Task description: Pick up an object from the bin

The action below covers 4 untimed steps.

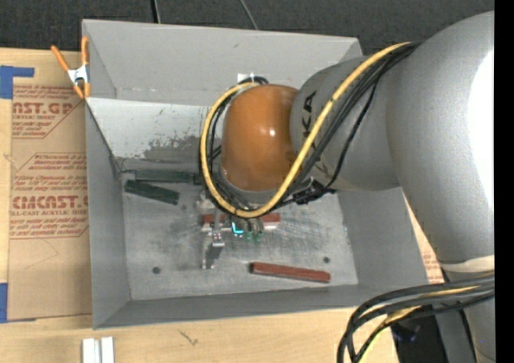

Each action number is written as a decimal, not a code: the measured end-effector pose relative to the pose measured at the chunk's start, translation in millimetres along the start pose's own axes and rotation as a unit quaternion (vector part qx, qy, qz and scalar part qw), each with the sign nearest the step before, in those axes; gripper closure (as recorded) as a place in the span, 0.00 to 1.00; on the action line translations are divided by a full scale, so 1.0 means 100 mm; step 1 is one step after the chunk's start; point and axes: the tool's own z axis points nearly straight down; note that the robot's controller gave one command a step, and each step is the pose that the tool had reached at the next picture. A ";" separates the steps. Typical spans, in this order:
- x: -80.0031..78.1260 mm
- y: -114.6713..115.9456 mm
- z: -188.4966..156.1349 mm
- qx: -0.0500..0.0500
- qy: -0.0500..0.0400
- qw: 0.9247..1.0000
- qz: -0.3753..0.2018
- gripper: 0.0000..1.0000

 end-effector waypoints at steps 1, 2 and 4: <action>-0.02 0.00 -0.04 -0.001 -0.004 1.000 0.001 0.00; -0.60 -0.31 0.47 -0.006 -0.021 1.000 0.019 1.00; -0.43 -0.35 -1.48 0.000 -0.003 1.000 -0.017 1.00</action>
Offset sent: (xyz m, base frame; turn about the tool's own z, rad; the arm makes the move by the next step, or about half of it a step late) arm 0.0497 -0.0354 -0.0589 0.0384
